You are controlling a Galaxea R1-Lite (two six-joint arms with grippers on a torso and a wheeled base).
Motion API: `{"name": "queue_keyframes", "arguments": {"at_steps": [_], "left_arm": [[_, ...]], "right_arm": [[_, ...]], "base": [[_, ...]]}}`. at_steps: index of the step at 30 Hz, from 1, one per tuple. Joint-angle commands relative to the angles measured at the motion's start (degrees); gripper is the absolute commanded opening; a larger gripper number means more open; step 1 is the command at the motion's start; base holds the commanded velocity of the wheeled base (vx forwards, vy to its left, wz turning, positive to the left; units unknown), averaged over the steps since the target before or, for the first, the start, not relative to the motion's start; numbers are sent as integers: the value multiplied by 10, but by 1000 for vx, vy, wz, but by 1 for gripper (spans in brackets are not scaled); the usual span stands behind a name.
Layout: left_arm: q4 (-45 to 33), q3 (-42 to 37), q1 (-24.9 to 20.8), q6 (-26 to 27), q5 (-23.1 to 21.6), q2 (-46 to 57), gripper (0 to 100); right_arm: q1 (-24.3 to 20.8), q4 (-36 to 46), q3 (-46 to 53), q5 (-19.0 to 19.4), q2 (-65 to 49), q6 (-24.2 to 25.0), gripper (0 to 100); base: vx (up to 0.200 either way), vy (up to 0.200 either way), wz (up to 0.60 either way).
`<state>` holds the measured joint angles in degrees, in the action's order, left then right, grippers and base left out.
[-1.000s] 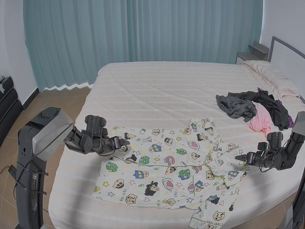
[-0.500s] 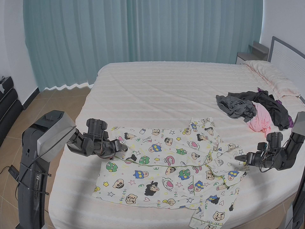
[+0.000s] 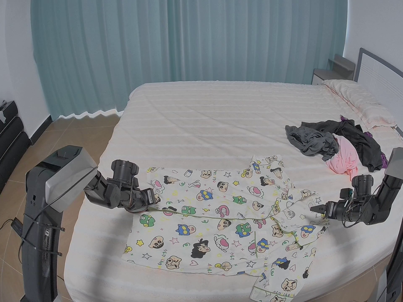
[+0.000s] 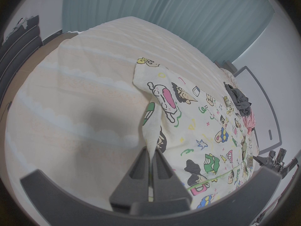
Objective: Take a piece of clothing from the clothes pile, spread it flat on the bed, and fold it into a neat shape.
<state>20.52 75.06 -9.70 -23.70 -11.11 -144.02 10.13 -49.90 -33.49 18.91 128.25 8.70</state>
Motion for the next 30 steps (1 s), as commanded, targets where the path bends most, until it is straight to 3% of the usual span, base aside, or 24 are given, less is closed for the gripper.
{"name": "queue_keyframes", "arguments": {"at_steps": [1,8,20,21,30], "left_arm": [[0,-27,-2,-1,2,37,0],[-31,-39,-5,-4,50,42,0],[-58,-40,-13,-39,56,48,0],[-59,-40,-16,-46,56,51,100],[-76,-33,-25,-72,108,57,100]], "right_arm": [[0,0,0,0,1,0,100],[0,0,0,0,0,0,100],[0,0,0,0,1,0,100],[0,0,0,0,1,0,100],[0,-1,-1,0,0,1,100]], "base": [[0,0,0],[0,0,0],[0,0,0],[0,0,0],[0,0,0]]}}
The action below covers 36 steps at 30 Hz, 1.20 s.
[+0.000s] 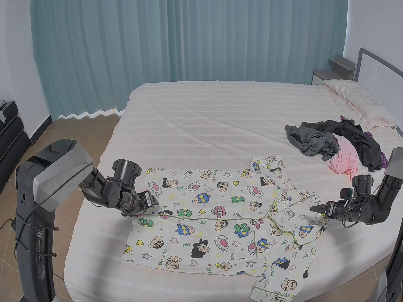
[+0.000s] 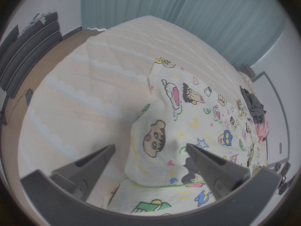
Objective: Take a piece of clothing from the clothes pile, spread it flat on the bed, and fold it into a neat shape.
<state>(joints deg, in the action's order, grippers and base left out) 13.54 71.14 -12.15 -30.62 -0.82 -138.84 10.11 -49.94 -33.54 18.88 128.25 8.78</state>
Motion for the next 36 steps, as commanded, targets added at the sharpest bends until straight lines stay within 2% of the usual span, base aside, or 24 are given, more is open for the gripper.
{"name": "queue_keyframes", "arguments": {"at_steps": [1,3,6,10,14,15,25,36], "left_arm": [[-9,13,2,-3,5,7,100],[-12,31,6,-15,3,6,100],[-13,60,8,-62,-6,1,100],[-12,75,9,-65,-31,-21,100],[-12,98,9,-62,-37,-40,100],[-14,103,9,-52,-37,-45,0],[-20,95,29,-49,-20,-44,0],[-47,39,35,-48,-2,-6,0]], "right_arm": [[0,-1,0,0,0,0,100],[0,-1,0,0,0,0,100],[-1,-1,0,0,1,0,100],[-1,-1,0,0,0,0,100],[-2,-1,0,0,1,0,100],[-4,-1,0,0,1,0,100],[-4,-1,0,0,1,0,100],[-4,-1,0,0,0,0,100]], "base": [[0,0,0],[0,0,0],[0,0,0],[0,0,0],[0,0,0],[0,0,0],[0,0,0],[0,0,0]]}}
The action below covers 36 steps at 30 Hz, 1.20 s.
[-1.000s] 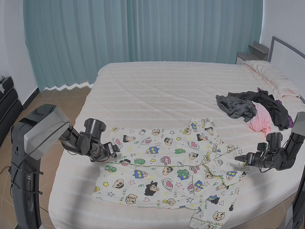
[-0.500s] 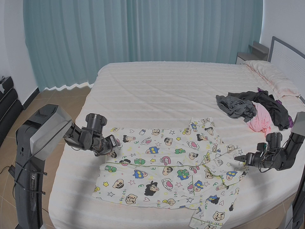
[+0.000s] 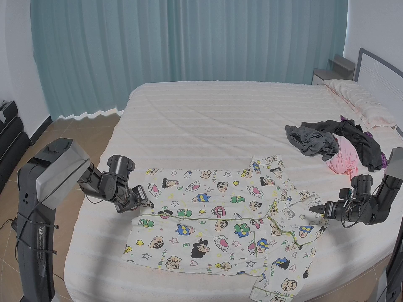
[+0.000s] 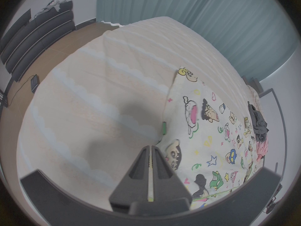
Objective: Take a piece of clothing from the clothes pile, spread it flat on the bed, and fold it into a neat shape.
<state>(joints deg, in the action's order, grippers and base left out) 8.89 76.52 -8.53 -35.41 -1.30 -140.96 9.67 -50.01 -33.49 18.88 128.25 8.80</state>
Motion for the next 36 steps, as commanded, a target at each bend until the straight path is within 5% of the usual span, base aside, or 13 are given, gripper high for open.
{"name": "queue_keyframes", "arguments": {"at_steps": [1,8,9,13,20,21,26,30,36], "left_arm": [[0,-15,-3,0,3,15,0],[5,-9,-3,-1,16,13,0],[5,-8,-3,-4,17,14,100],[4,-14,4,-25,12,26,100],[20,-131,27,-84,-81,124,100],[74,-221,22,-102,-112,166,100],[191,-332,3,-115,-135,194,100],[334,-409,-14,-133,-140,189,100],[356,-415,-22,-149,-161,181,100]], "right_arm": [[0,0,0,0,0,0,100],[0,0,-1,0,-2,0,100],[0,0,-1,0,-3,1,100],[0,-1,-1,0,-13,1,100],[-19,-11,-3,0,-56,64,100],[-34,-48,-12,-5,-48,116,100],[-60,-68,-71,-27,-17,173,100],[-97,16,-234,-97,45,233,100],[-112,108,-398,-106,130,244,100]], "base": [[0,0,0],[0,0,0],[0,0,0],[0,0,0],[0,0,0],[0,0,0],[0,0,0],[0,0,0],[0,0,0]]}}
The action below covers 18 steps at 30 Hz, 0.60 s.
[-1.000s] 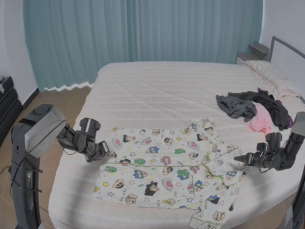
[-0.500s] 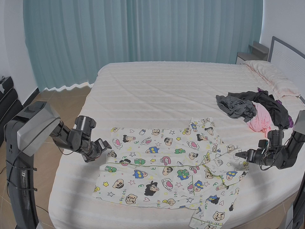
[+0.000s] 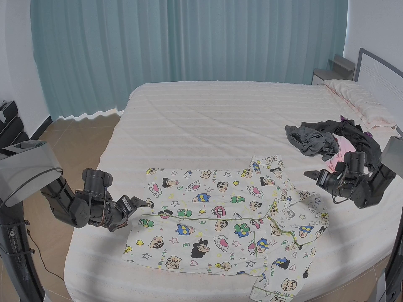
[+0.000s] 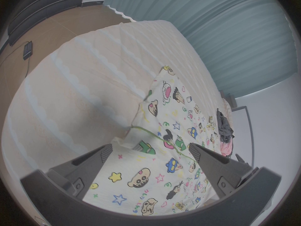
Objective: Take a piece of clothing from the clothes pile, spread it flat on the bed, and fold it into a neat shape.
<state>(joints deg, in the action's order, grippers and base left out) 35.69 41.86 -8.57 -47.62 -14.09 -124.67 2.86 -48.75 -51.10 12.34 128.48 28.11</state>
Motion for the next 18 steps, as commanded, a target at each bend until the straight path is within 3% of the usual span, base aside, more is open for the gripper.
{"name": "queue_keyframes", "arguments": {"at_steps": [1,11,17,18], "left_arm": [[88,-68,-22,-28,-34,18,100],[184,-124,-22,-32,-37,15,100],[218,-138,-22,-36,-36,10,100],[221,-136,-22,-56,-33,11,100]], "right_arm": [[-44,97,-225,-41,129,51,100],[-51,184,-391,-44,230,87,100],[-60,204,-419,-45,248,88,100],[-61,204,-417,-45,246,88,100]], "base": [[0,0,0],[0,0,0],[0,0,0],[0,0,0]]}}
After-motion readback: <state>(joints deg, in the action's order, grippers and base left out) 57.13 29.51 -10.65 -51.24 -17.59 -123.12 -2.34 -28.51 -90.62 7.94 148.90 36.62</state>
